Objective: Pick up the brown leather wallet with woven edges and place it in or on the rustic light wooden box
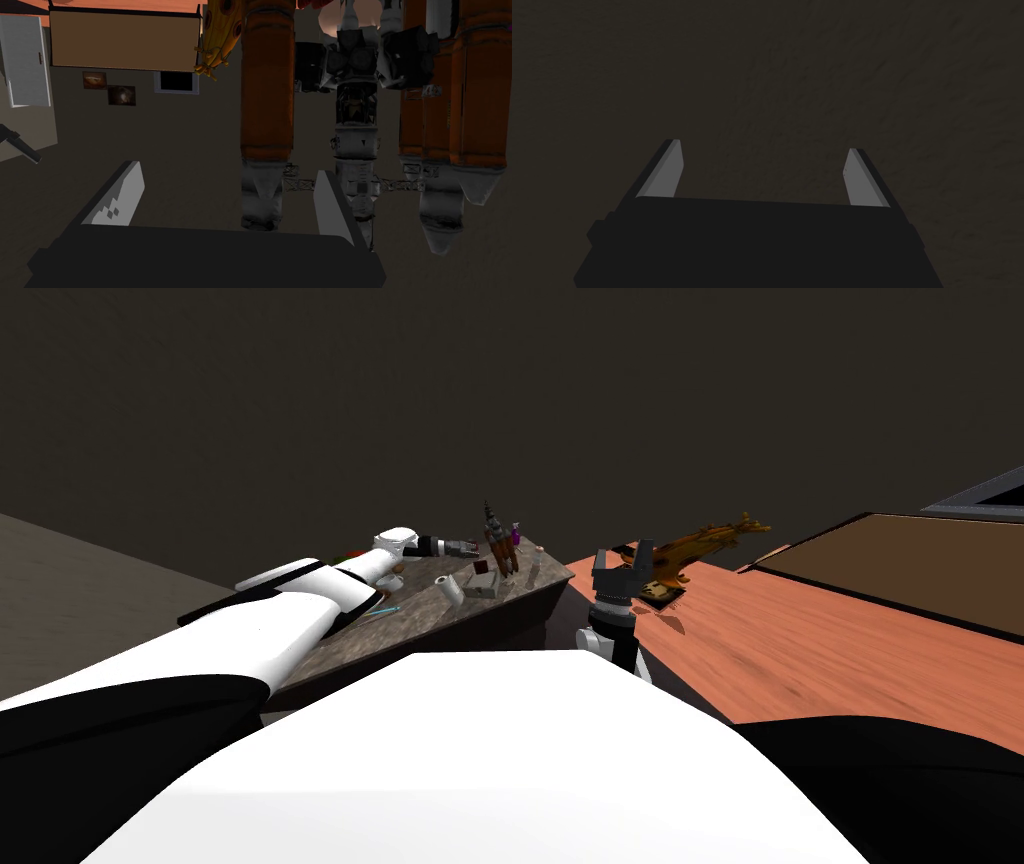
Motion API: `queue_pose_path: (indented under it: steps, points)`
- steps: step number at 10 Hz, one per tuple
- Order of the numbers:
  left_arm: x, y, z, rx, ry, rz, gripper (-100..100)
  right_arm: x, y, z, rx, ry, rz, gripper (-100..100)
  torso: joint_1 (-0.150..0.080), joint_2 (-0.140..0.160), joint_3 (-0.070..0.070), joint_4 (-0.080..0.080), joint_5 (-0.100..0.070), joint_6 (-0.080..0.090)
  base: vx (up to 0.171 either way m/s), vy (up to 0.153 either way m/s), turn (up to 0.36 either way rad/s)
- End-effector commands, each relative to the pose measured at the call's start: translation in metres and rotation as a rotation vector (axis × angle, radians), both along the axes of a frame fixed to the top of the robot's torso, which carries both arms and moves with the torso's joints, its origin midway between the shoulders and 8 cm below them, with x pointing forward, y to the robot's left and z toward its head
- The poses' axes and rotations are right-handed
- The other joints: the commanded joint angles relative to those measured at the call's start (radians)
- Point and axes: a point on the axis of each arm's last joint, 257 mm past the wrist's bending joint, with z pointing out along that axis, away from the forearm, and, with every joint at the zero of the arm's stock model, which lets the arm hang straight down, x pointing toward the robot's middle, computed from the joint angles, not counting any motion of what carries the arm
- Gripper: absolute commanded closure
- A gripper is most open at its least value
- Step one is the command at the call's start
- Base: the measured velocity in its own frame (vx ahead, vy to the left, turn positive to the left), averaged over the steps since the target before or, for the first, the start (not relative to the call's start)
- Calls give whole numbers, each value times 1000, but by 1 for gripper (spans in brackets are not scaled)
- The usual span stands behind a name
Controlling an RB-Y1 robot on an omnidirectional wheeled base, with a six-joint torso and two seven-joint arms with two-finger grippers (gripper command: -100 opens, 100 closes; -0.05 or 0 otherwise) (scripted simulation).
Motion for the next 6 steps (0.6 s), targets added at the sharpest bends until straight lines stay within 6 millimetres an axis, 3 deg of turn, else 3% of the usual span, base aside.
queue_pose_path:
  steps: [1,6]
  points:
    - [0,0,0,0,0,0,0,0,0,0,0,0,0,0,0,0,0,0,0,0,2,-7,-1]
    - [0,0,0,0,0,0,0,0,0,0,0,0,0,0,3,1,1,0,1,0,0,0,0]
